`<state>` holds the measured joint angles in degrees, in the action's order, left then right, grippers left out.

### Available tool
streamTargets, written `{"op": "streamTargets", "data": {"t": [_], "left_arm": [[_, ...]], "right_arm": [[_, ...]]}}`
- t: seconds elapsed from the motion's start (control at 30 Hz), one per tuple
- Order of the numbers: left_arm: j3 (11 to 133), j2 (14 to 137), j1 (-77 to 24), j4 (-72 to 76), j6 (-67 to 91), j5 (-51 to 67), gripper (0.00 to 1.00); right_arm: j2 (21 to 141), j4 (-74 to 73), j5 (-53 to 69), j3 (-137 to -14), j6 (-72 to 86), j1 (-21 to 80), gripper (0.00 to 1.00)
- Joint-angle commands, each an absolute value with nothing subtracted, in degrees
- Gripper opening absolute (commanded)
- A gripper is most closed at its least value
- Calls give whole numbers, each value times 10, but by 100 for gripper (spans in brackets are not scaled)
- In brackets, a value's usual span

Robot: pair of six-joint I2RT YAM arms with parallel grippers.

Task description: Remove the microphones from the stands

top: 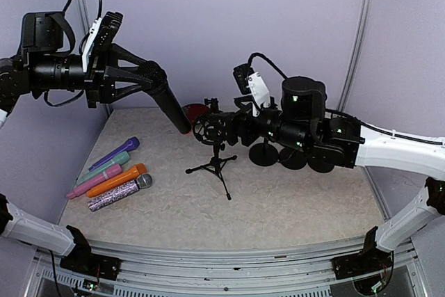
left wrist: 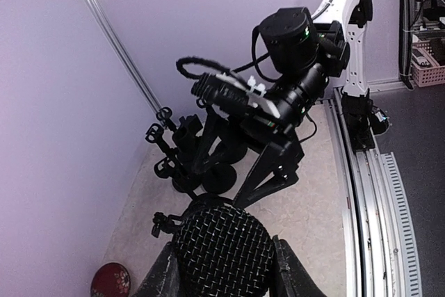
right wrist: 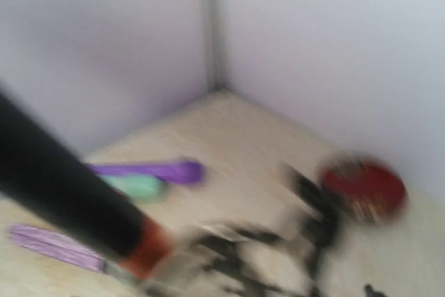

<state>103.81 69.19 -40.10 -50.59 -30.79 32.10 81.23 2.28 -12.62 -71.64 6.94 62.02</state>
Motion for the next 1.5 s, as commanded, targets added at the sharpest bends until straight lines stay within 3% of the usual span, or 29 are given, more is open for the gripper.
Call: {"op": "streamTargets", "data": {"t": [0.0,0.2,0.37,0.57,0.67,0.7,0.77,0.8,0.83,1.0,1.23,1.47], "left_arm": [[1051,700,-398,-521,-292,364,16],[1064,712,-398,-533,-279,382,16],[1074,715,-398,-537,-276,384,15],[1074,709,-398,-542,-278,389,15],[1070,708,-398,-543,-281,386,19],[1068,708,-398,-541,-281,383,31],[1061,705,-397,-531,-276,374,70],[1058,704,-397,-527,-272,369,89],[1057,701,-396,-526,-269,366,98],[1033,677,-364,-526,-280,368,99],[914,625,-284,-522,-302,462,99],[874,640,-290,-465,-244,499,83]], "right_arm": [[829,56,-104,-787,-78,685,87],[915,2,-54,-900,-108,727,89],[977,-27,-42,-970,-109,733,82],[1017,-24,-67,-1007,-98,733,60],[1008,18,-70,-987,-87,733,34],[1002,38,-74,-976,-81,733,22],[987,77,-84,-948,-73,733,4],[979,93,-86,-935,-69,733,1],[971,106,-90,-924,-67,733,0],[938,145,-117,-882,-50,728,0],[881,288,-113,-806,42,707,0],[939,354,-43,-857,111,704,0]]}}
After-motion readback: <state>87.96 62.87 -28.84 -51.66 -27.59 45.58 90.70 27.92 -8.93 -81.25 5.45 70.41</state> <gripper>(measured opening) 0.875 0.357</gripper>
